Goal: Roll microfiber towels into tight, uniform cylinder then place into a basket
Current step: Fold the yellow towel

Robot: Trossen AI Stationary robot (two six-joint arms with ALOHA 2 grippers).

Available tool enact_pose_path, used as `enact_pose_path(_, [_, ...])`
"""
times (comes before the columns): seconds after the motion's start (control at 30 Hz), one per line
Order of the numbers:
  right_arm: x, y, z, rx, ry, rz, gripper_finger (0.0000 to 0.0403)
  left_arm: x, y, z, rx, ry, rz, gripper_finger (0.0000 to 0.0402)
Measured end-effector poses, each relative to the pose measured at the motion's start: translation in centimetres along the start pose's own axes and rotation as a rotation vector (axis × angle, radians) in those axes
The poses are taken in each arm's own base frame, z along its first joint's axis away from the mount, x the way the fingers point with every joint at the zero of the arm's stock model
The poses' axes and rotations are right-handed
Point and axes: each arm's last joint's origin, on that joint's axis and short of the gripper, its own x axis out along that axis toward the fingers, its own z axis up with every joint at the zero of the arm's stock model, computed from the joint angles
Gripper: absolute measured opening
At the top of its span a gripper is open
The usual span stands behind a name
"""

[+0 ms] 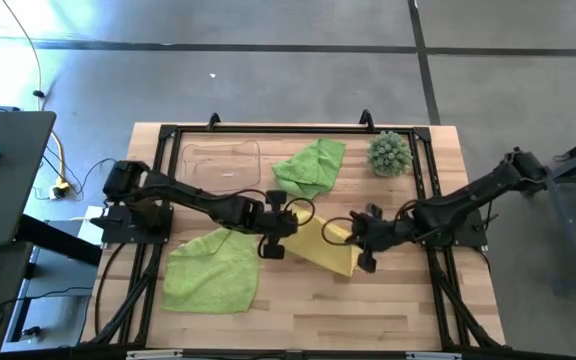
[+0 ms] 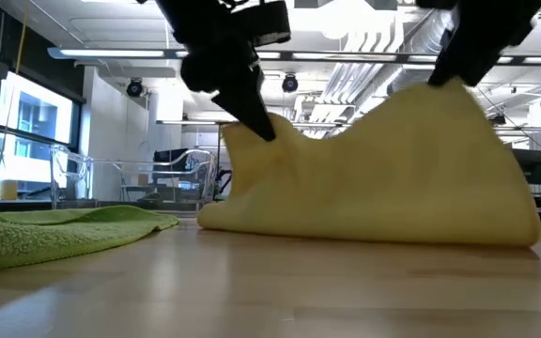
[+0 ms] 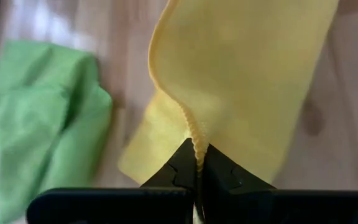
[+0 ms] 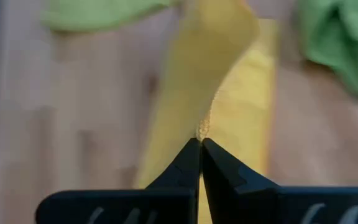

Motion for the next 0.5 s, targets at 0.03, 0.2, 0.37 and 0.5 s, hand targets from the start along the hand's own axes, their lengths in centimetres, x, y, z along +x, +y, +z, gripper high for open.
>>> enact_pose_path(0.03, [-0.1,0.5,-0.1,0.01,-0.006,0.027,0.0,-0.4,-0.2,-0.1,-0.011,0.004,-0.019,0.0001])
enact_pose_path(0.2, [0.4,3.4,-1.3,0.05,-0.011,0.125,0.0,-1.5,-2.2,-0.4,-0.073,0.035,-0.177,0.0001])
enact_pose_path(0.37, [2.4,6.2,-3.3,0.029,0.024,0.175,0.0,-1.6,-4.8,-0.7,-0.07,0.069,-0.378,0.0001])
enact_pose_path(0.5, [4.7,7.2,-4.7,-0.005,0.07,0.147,0.0,-1.1,-6.0,-1.0,0.039,0.068,-0.341,0.0001])
